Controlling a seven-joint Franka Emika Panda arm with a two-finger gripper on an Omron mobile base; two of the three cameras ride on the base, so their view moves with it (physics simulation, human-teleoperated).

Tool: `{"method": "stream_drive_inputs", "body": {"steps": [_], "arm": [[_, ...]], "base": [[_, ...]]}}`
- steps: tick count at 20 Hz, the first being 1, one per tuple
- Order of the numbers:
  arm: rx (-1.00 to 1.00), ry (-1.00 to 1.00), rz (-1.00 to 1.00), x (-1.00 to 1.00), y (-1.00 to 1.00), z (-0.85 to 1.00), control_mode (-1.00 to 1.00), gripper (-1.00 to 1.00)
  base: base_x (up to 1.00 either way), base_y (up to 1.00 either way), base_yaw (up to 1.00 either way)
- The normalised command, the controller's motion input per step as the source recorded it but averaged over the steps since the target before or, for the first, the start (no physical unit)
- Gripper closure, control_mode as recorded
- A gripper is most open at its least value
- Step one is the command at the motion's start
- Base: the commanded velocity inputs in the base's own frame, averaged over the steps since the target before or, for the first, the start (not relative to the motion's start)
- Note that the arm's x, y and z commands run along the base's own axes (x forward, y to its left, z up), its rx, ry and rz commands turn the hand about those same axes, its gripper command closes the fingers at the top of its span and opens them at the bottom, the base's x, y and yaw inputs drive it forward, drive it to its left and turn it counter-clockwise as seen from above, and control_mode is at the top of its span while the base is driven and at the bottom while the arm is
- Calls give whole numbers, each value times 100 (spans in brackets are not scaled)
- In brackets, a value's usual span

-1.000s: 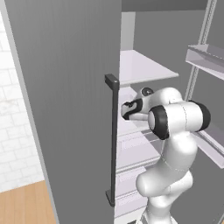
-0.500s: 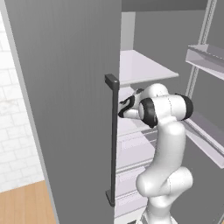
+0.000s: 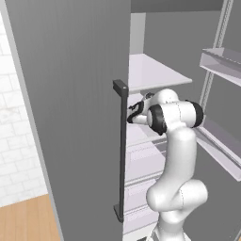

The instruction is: Place one potato and one chicken drumstick in each tupperware on the nearby counter, to pack two identical lunches.

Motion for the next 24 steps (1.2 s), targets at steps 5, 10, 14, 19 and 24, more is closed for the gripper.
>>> {"method": "stream_drive_inputs", "body": {"steps": [5, 10, 14, 19, 24], "arm": [[0, -7, 0, -100, 15, -5, -100, 100], [0, -14, 2, -100, 0, 22, -100, 100], [0, -3, 4, -100, 0, 66, -100, 100], [0, 0, 3, -100, 0, 71, -100, 100], [0, 1, 2, -100, 0, 91, -100, 100]], "base": [[0, 0, 0], [0, 0, 0], [0, 0, 0], [0, 0, 0], [0, 0, 0]]}}
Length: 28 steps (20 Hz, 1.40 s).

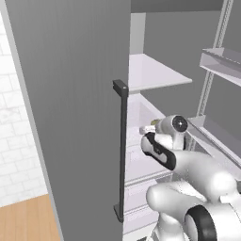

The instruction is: Place one potato and one chicken drumstick in each tupperware on the nearby counter, to pack two identical lunches.

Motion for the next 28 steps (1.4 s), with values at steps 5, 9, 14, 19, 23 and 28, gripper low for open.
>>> {"method": "stream_drive_inputs", "body": {"steps": [5, 9, 14, 19, 23, 28], "arm": [[0, 6, 0, -100, 0, 93, -100, 100], [-7, 4, 4, -100, 0, -38, -100, 100], [-1, -3, 3, -96, 0, 43, -100, 100], [0, 0, 1, -76, 2, 59, -100, 100], [-2, 0, 0, -93, 2, -12, -100, 100], [0, 0, 0, 0, 0, 0, 100, 100]], "base": [[0, 0, 0], [0, 0, 0], [0, 0, 0], [0, 0, 0], [0, 0, 0], [-100, 0, 0]]}}
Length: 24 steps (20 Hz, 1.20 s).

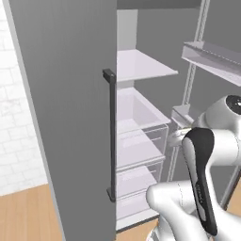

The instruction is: Place one potato and one chicken drumstick in each tupperware on the nearby counter, to pack two identical lunches.

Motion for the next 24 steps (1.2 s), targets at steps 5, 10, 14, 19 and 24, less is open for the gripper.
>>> {"method": "stream_drive_inputs", "body": {"steps": [5, 10, 14, 19, 24], "arm": [[0, 0, 0, 0, 0, 0, 100, 100], [0, 0, 0, 0, 0, 0, 100, 100], [0, 0, 0, 0, 0, 0, 100, 100], [0, 0, 0, 0, 0, 0, 100, 100], [0, 0, 0, 0, 0, 0, 100, 100]], "base": [[-100, -73, -11], [-41, -100, -37], [3, -100, -49], [55, -100, -43], [100, -96, -22]]}}
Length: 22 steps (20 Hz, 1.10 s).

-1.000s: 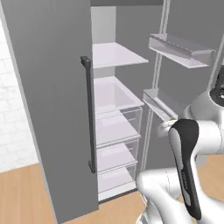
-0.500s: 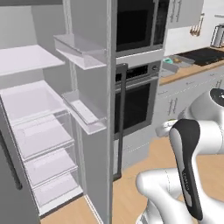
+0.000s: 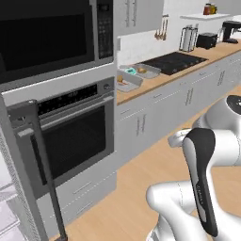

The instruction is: Place one potato and one chicken drumstick in each tupperware on the nearby counter, to pack two identical lunches.

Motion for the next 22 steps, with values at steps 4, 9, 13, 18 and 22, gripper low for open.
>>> {"method": "stream_drive_inputs", "body": {"steps": [4, 9, 13, 18, 22], "arm": [[0, 0, 0, 0, 0, 0, 100, 100], [0, 0, 0, 0, 0, 0, 100, 100], [0, 0, 0, 0, 0, 0, 100, 100], [0, 0, 0, 0, 0, 0, 100, 100], [0, 0, 0, 0, 0, 0, 100, 100]], "base": [[100, -82, -2], [100, -90, 11], [100, -71, 23], [100, -55, 25], [100, -47, 25]]}}
